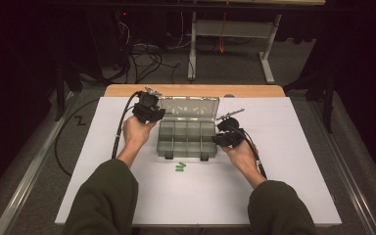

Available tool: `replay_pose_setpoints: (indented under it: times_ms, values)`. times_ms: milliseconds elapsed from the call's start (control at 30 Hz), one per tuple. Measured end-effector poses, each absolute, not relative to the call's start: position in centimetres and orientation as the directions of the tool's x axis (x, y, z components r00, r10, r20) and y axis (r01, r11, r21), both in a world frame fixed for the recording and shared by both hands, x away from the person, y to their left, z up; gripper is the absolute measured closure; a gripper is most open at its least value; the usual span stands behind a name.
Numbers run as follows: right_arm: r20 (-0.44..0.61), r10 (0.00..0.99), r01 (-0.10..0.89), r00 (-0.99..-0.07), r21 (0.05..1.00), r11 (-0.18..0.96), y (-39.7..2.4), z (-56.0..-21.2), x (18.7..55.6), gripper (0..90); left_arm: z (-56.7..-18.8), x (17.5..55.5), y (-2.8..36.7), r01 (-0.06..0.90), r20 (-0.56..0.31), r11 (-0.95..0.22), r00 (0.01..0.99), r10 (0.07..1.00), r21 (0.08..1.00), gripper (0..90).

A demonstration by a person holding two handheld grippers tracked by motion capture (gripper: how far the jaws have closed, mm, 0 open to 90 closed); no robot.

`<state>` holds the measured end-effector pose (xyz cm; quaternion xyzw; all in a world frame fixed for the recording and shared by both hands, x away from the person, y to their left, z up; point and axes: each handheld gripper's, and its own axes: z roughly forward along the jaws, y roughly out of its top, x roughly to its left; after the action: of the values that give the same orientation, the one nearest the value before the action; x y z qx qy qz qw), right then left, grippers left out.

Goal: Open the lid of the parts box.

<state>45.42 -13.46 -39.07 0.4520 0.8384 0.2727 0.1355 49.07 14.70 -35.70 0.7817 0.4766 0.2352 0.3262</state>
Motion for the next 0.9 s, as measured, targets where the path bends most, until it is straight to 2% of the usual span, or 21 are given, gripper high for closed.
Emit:
replay_pose_setpoints:
  times_ms: [900]
  values:
    - [0.005,0.827,0.677,-0.562,0.577,0.456,-13.4,-39.1,45.3,77.3,-37.1,50.7,15.2,0.613,0.008,-0.283,0.412,0.911,0.738,73.7]
